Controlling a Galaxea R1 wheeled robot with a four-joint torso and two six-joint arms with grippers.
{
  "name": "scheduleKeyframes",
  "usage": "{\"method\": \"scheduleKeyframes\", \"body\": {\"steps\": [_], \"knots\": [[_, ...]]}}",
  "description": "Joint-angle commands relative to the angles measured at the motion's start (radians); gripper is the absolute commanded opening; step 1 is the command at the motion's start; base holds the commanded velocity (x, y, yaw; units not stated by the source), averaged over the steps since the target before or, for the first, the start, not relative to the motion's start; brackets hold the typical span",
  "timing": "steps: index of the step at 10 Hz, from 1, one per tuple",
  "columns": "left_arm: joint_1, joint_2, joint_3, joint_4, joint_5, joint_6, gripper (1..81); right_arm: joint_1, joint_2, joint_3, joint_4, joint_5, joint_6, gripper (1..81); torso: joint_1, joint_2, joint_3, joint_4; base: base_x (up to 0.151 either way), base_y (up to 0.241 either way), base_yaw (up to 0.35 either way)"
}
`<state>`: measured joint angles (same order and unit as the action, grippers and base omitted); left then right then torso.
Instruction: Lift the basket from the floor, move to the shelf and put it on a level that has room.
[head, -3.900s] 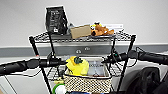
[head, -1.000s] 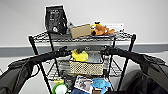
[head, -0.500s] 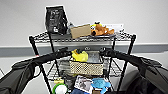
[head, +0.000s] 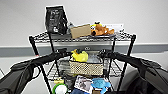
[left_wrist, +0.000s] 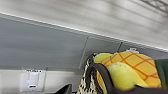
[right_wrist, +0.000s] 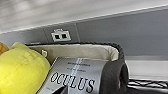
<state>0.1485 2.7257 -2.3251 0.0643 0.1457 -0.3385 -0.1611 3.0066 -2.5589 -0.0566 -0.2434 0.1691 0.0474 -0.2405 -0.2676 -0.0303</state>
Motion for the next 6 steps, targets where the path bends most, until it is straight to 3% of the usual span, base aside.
{"method": "scheduleKeyframes", "body": {"steps": [1,4,6], "knots": [[-0.186,-0.003,0.019,0.009,0.028,0.009,81.1,0.18,-0.006,0.005,-0.003,-0.027,0.013,81.1,0.0,0.0,0.0,0.0,0.0,0.0,0.0],[-0.186,-0.035,0.038,0.006,0.028,0.004,81.1,0.186,-0.039,0.054,0.003,-0.027,0.015,81.1,0.0,0.0,0.0,0.0,0.0,0.0,0.0],[-0.189,-0.122,0.146,0.006,0.021,0.0,81.1,0.186,-0.12,0.204,0.0,-0.025,0.035,81.1,0.0,0.0,0.0,0.0,0.0,0.0,0.0]]}}
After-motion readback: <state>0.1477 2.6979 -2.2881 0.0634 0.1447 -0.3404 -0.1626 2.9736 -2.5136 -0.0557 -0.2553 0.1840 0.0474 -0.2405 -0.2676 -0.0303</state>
